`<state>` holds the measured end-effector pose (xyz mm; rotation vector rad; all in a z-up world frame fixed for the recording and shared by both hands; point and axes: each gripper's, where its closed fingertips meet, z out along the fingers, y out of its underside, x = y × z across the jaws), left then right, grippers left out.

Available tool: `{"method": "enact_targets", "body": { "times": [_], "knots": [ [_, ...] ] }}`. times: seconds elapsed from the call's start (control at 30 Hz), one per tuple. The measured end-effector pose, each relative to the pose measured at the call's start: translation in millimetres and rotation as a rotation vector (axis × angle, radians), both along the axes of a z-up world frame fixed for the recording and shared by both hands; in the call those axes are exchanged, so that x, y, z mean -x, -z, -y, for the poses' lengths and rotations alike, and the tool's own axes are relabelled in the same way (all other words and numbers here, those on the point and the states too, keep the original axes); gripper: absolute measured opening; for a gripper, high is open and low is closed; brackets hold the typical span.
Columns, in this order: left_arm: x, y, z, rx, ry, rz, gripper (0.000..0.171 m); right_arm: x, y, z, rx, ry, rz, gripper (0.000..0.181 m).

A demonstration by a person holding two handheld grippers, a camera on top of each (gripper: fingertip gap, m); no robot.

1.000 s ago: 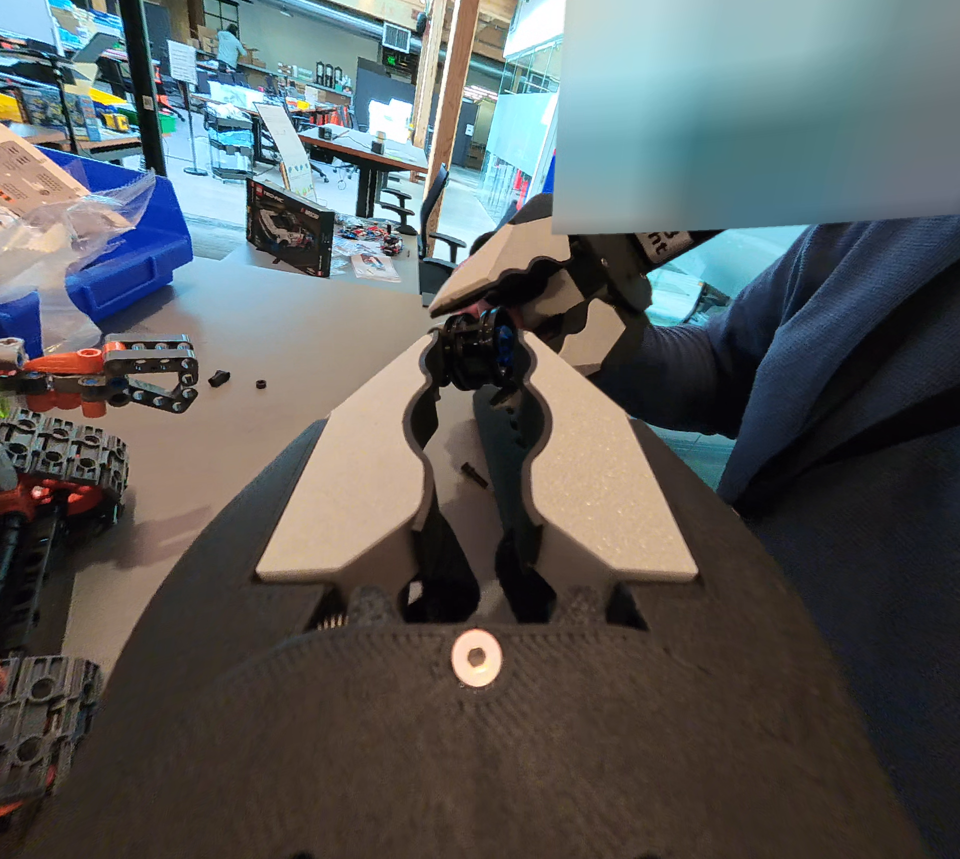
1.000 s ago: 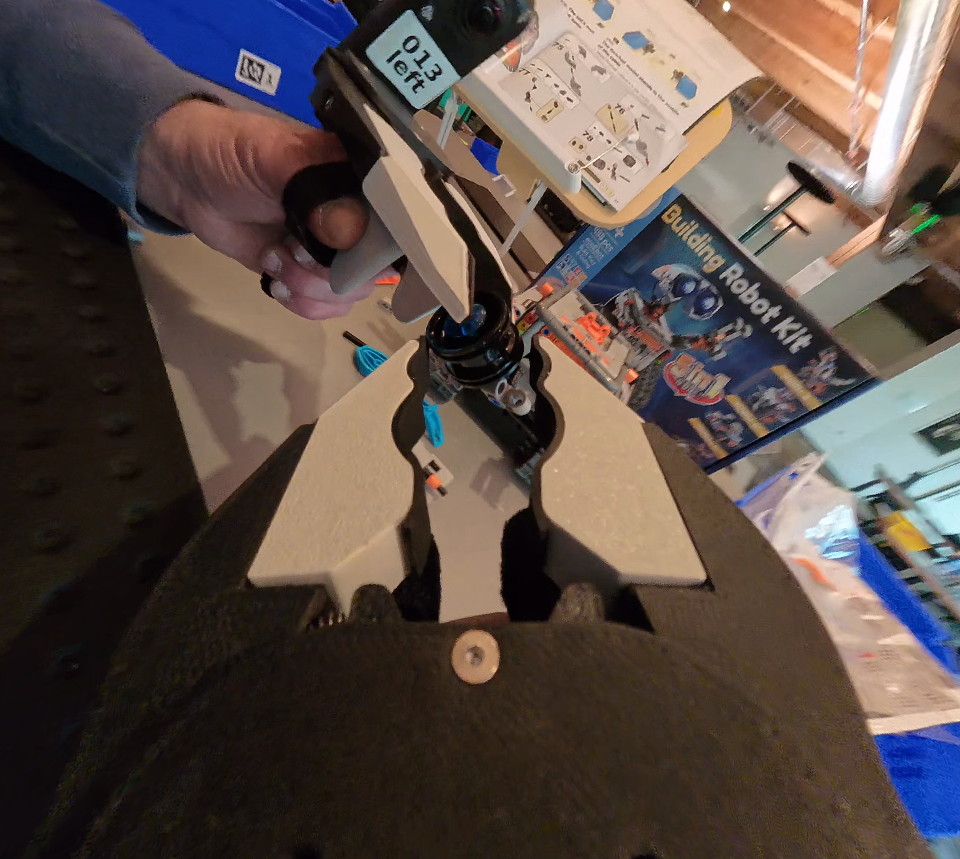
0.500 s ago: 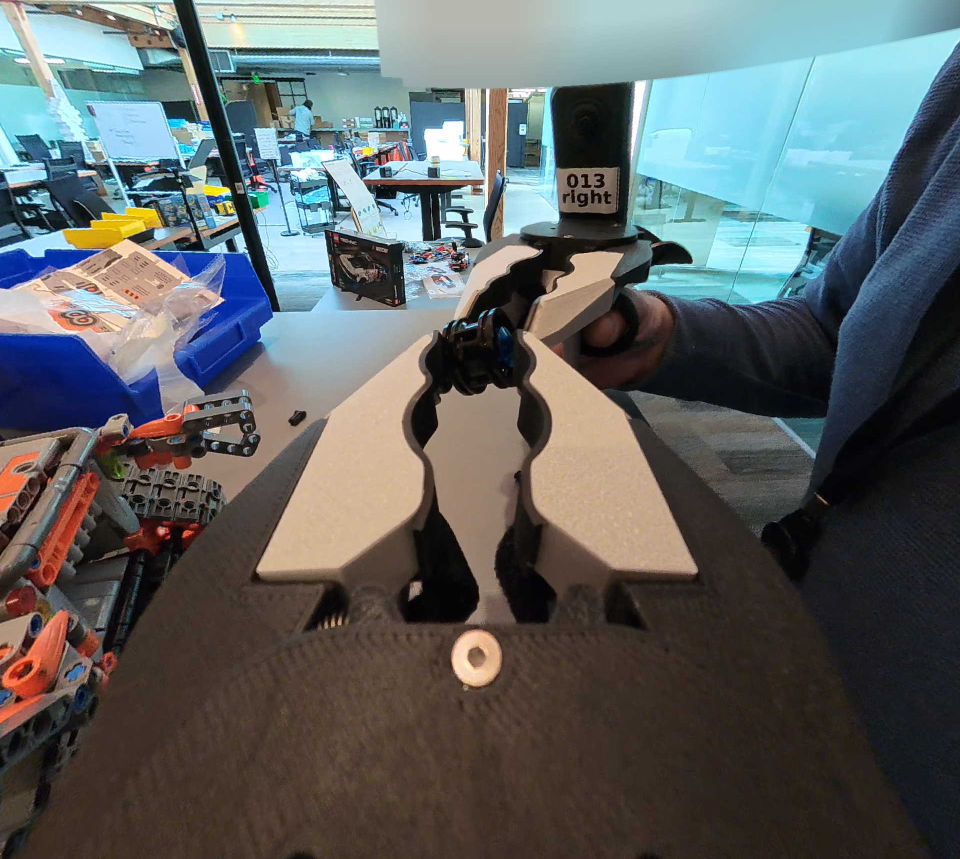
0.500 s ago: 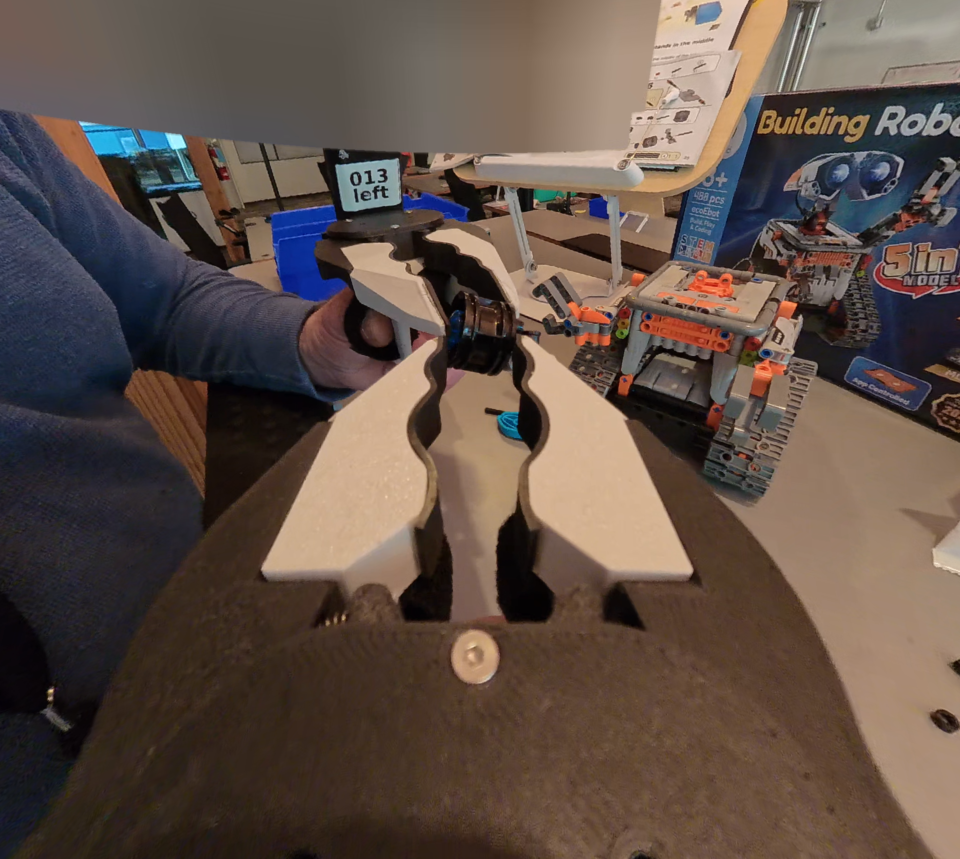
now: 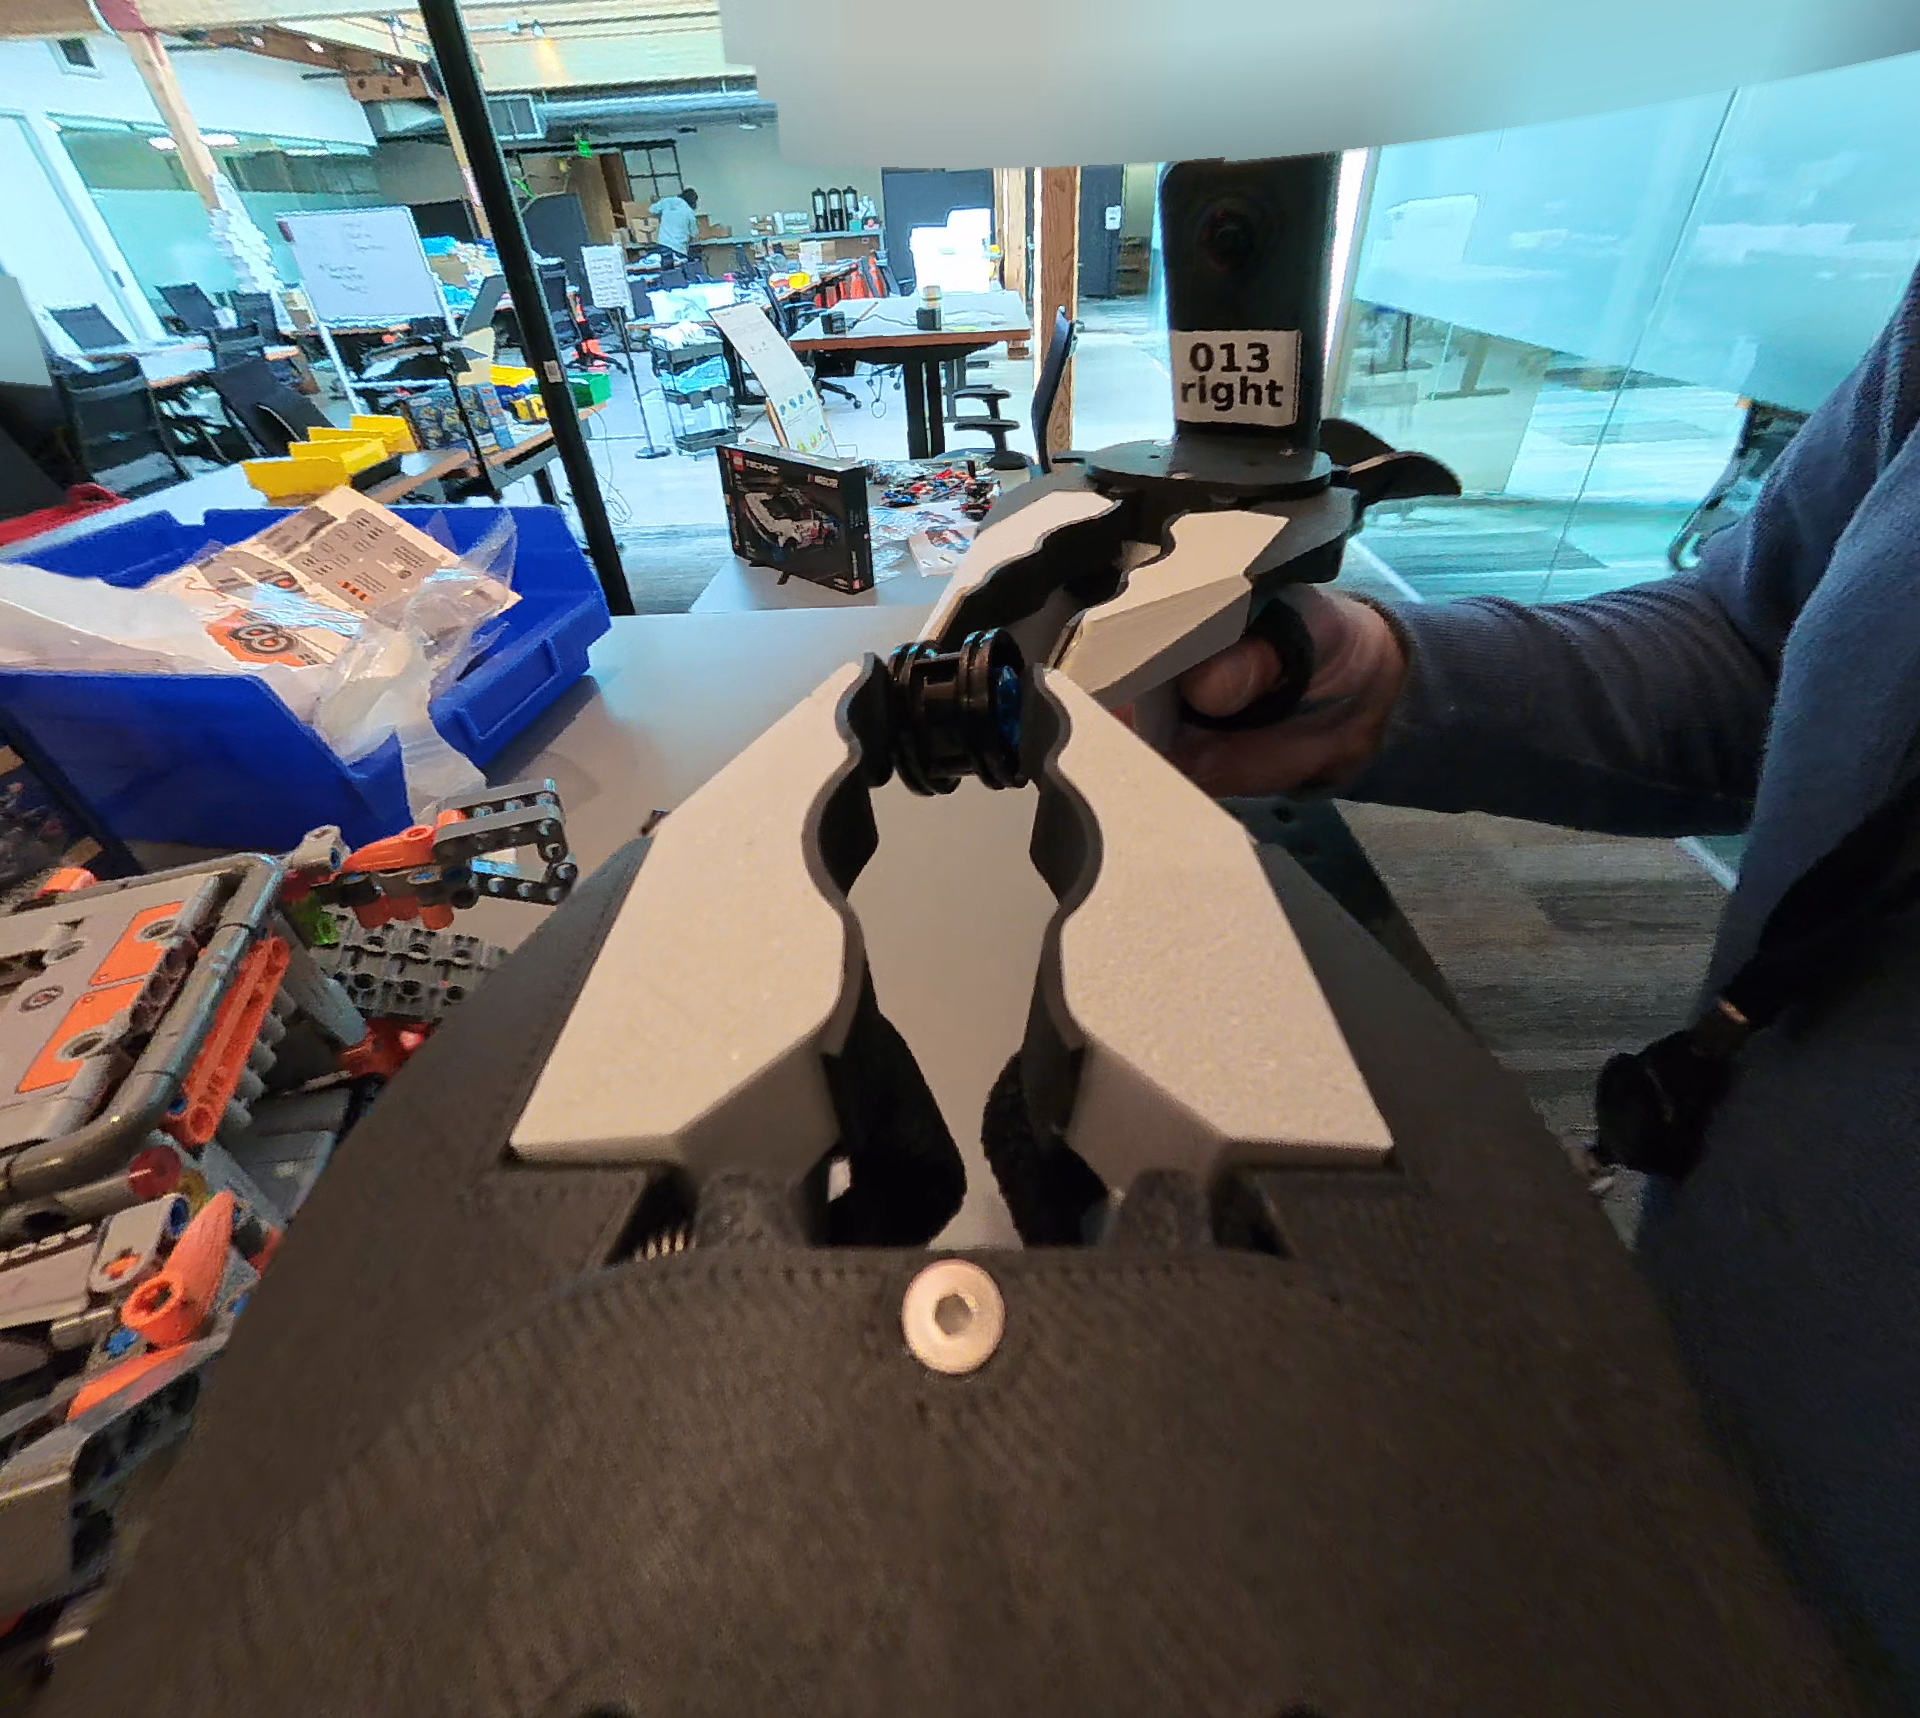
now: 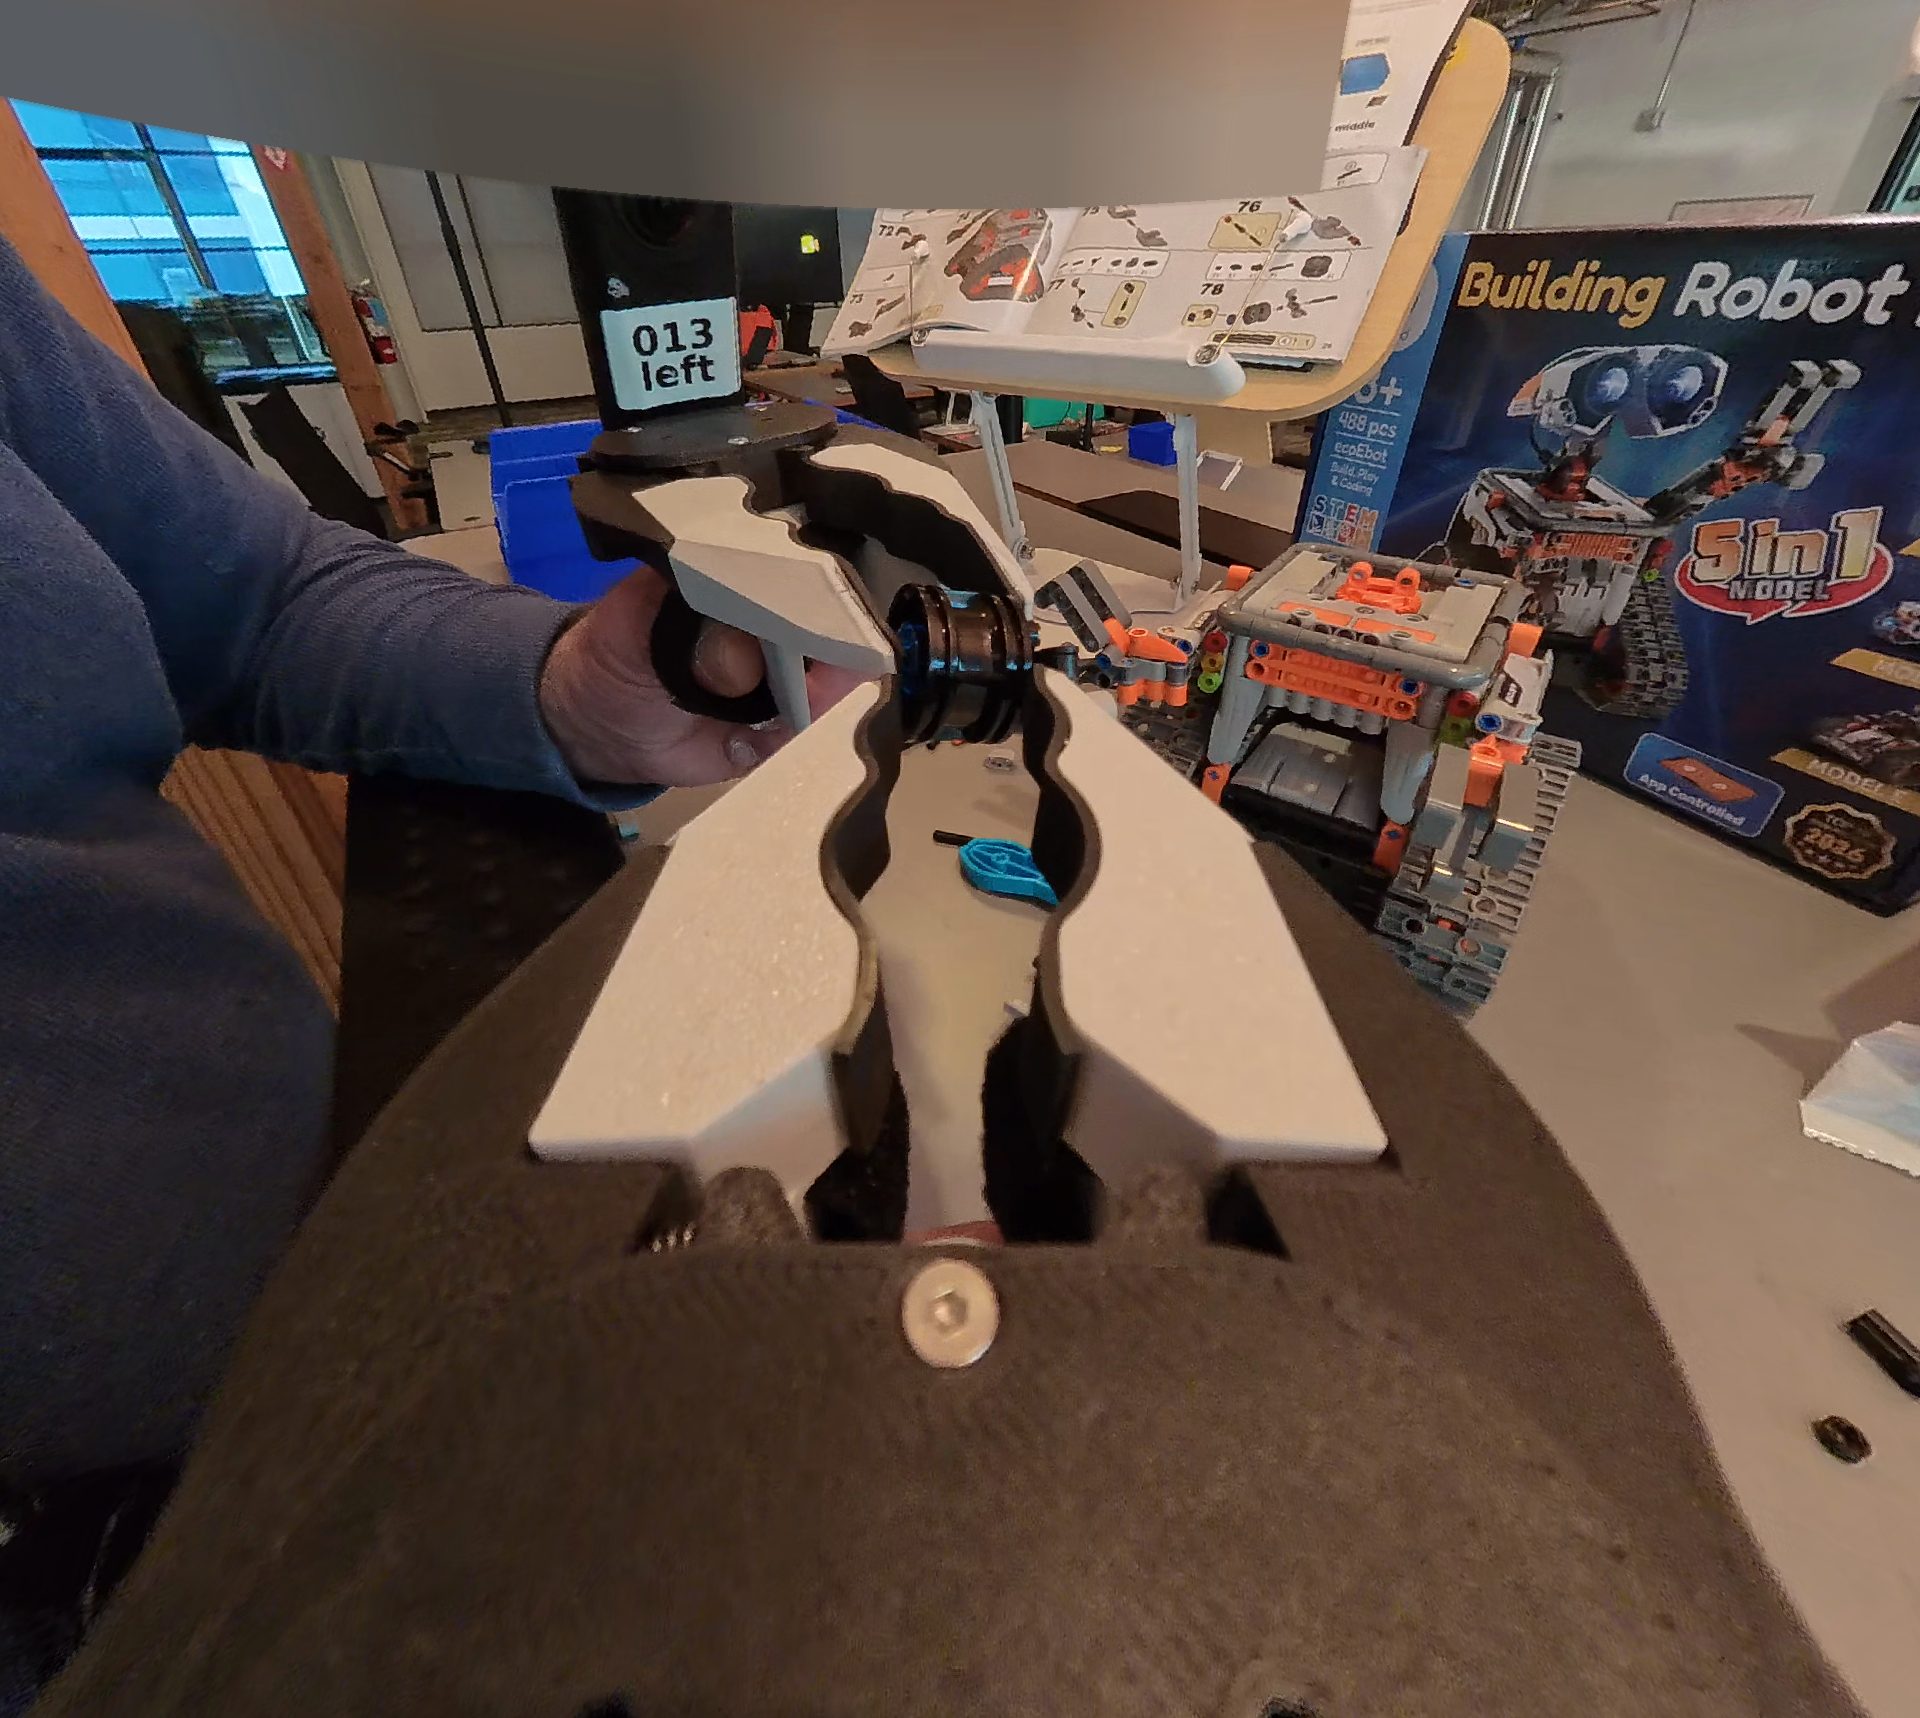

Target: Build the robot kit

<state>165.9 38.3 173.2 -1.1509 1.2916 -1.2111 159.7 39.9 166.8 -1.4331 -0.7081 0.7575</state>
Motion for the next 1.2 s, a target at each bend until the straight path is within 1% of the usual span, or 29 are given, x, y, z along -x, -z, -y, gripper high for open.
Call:
{"method": "enact_targets", "body": {
  "times": [0.07, 0.1, 0.17, 0.23, 0.3, 0.37, 0.47, 0.6, 0.77, 0.93, 1.1, 1.2],
  "knots": [
    [0.6, -2.6, 1.9, -0.029, 0.022, -0.001, 0.024, -0.2, -2.9, 1.8, -0.046, -0.003, -0.001, 0.021],
    [1.2, -2.6, 3.0, -0.055, 0.032, -0.008, 0.025, 0.0, -3.4, 3.0, -0.088, 0.013, 0.029, 0.021],
    [3.2, -2.1, 7.6, -0.115, 0.05, -0.016, 0.025, 1.7, -3.9, 7.4, -0.17, 0.03, 0.114, 0.02],
    [5.0, -2.5, 10.5, -0.124, 0.083, -0.022, 0.026, 3.5, -5.6, 11.6, -0.244, 0.048, 0.186, 0.018],
    [6.1, 1.5, 13.1, -0.161, 0.102, -0.049, 0.026, 4.6, -3.2, 14.2, -0.327, 0.084, 0.306, 0.018],
    [7.3, 2.5, 16.8, -0.184, 0.119, -0.062, 0.025, 5.8, -2.2, 18.0, -0.363, 0.088, 0.37, 0.018],
    [7.3, 3.1, 20.8, -0.261, 0.112, -0.065, 0.025, 6.1, -1.8, 21.7, -0.42, 0.106, 0.453, 0.018],
    [7.3, 4.3, 24.5, -0.319, 0.116, -0.09, 0.025, 5.6, -1.2, 25.7, -0.44, 0.104, 0.473, 0.018],
    [8.1, 8.7, 26.2, -0.328, 0.138, -0.122, 0.028, 4.0, 0.9, 27.4, -0.399, 0.07, 0.406, 0.018],
    [9.7, 12.2, 26.0, -0.378, 0.139, -0.151, 0.026, 5.2, 2.8, 28.8, -0.408, 0.066, 0.411, 0.018],
    [9.6, 17.5, 25.9, -0.472, 0.108, -0.18, 0.025, 6.7, 5.4, 30.4, -0.442, 0.081, 0.463, 0.018],
    [8.3, 21.3, 25.8, -0.492, 0.088, -0.201, 0.025, 6.7, 7.5, 31.0, -0.463, 0.093, 0.504, 0.017]
  ]
}}
